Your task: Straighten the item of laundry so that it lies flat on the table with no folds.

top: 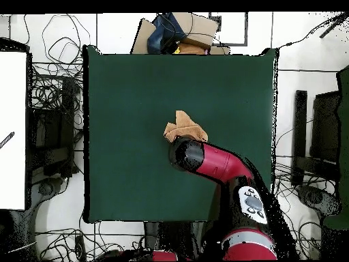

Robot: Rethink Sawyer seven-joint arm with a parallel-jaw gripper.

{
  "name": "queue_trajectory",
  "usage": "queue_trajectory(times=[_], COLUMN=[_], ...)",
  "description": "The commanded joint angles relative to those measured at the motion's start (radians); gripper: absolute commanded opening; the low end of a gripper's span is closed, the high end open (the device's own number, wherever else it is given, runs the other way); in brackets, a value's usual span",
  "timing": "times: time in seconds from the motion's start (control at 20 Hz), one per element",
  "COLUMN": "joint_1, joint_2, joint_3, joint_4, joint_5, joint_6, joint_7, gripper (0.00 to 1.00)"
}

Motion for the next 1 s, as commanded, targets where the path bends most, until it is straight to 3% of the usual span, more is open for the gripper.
queue_trajectory(times=[0.05,1.0], joint_1=[-0.024,-0.010], joint_2=[0.045,-0.012], joint_3=[0.097,0.095], joint_4=[0.015,0.101], joint_5=[-0.025,-0.040], joint_6=[-0.048,-0.087], joint_7=[0.118,0.141], gripper=[1.00,1.00])
